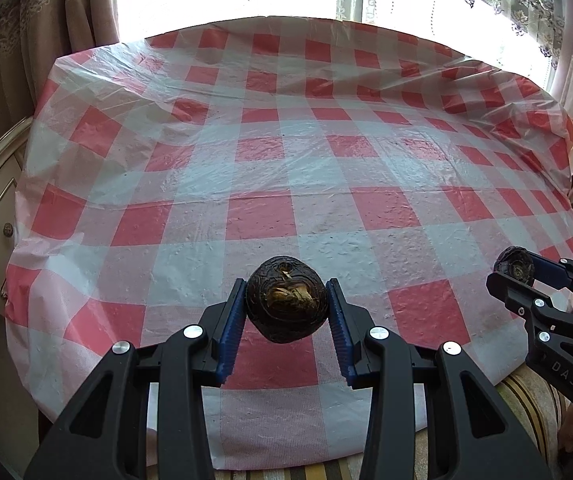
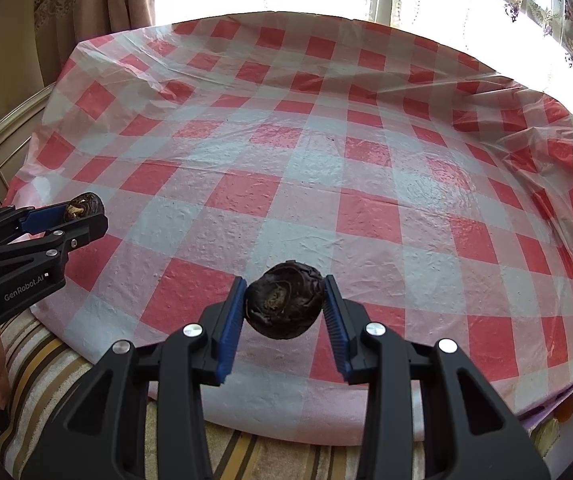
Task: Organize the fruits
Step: 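Lift both held mangosteens and carry them over the white box, then open both tools to drop the mangosteens into the white box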
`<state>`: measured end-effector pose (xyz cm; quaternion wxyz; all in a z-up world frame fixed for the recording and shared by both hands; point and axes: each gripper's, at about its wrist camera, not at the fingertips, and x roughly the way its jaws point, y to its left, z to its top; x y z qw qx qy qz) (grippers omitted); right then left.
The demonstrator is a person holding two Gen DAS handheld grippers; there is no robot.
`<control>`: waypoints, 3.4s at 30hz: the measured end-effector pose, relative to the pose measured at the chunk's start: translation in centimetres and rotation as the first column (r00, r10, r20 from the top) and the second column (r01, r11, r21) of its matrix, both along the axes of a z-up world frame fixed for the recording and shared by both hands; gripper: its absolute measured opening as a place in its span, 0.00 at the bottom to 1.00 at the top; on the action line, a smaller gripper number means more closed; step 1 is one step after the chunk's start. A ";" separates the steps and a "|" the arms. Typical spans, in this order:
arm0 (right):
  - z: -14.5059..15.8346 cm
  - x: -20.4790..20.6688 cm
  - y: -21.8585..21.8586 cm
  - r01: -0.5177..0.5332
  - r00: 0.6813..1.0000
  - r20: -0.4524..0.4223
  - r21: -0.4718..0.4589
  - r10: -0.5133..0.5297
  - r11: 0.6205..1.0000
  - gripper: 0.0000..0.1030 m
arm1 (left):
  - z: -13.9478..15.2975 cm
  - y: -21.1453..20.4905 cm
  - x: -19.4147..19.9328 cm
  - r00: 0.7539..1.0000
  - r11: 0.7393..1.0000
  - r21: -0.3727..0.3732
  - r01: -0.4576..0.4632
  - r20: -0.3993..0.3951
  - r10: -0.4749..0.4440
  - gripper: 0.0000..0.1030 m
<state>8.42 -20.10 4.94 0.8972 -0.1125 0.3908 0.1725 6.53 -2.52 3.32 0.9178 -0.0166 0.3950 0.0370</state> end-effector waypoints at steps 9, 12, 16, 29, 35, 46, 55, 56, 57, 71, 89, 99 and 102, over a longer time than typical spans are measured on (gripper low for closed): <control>0.3 -1.3 -1.9 0.022 1.000 -0.005 0.010 -0.022 1.000 0.38 | 0.4 -1.7 -0.4 0.998 0.998 0.011 0.058 -0.001 -0.058 0.37; 0.4 -1.8 -2.4 0.026 1.000 -0.002 0.009 -0.026 1.000 0.38 | 0.6 -2.1 -0.6 0.997 0.997 0.012 0.074 0.000 -0.074 0.37; 0.4 -2.3 -3.2 0.032 0.999 -0.003 0.007 -0.032 0.999 0.38 | 0.8 -2.7 -0.7 0.995 0.995 0.012 0.098 -0.001 -0.098 0.37; 1.1 -4.2 -5.9 0.060 0.998 -0.004 0.017 -0.060 0.998 0.38 | 1.8 -5.3 -1.4 0.985 0.983 0.057 0.174 0.000 -0.175 0.37; 1.4 -5.0 -7.3 0.075 0.997 -0.006 0.021 -0.075 0.997 0.38 | 2.6 -6.9 -1.8 0.976 0.972 0.083 0.219 0.004 -0.220 0.37; 1.6 -6.0 -10.4 0.123 0.992 -0.007 0.022 -0.123 0.992 0.38 | 3.8 -10.3 -2.1 0.948 0.936 0.156 0.316 -0.007 -0.318 0.37; 1.9 -6.8 -13.2 0.171 0.985 -0.001 0.025 -0.171 0.985 0.38 | 4.6 -13.8 -2.2 0.917 0.893 0.215 0.395 -0.023 -0.399 0.37; 2.0 -6.9 -13.6 0.177 0.984 0.000 0.025 -0.177 0.984 0.38 | 4.6 -14.2 -2.2 0.913 0.889 0.219 0.403 -0.025 -0.407 0.37; 2.0 -7.0 -13.9 0.183 0.983 0.001 0.025 -0.183 0.983 0.38 | 4.7 -14.7 -2.3 0.909 0.884 0.223 0.410 -0.027 -0.415 0.37; 2.3 -9.8 -22.6 0.352 0.936 0.014 -0.002 -0.352 0.936 0.38 | 5.0 -24.4 -3.3 0.778 0.768 0.121 0.628 -0.110 -0.619 0.37; -0.7 -13.1 -33.8 0.572 0.815 -0.027 -0.114 -0.578 0.812 0.38 | -0.7 -36.1 -4.6 0.657 0.709 -0.384 0.591 -0.281 -0.699 0.37; -2.9 -14.1 -35.5 0.601 0.786 -0.071 -0.144 -0.614 0.786 0.47 | -3.1 -39.1 -8.7 0.714 0.760 -0.396 0.515 -0.293 -0.636 0.37; -2.6 -14.5 -35.6 0.608 0.784 -0.062 -0.127 -0.618 0.784 0.66 | -3.0 -38.9 -8.6 0.725 0.766 -0.402 0.502 -0.288 -0.626 0.38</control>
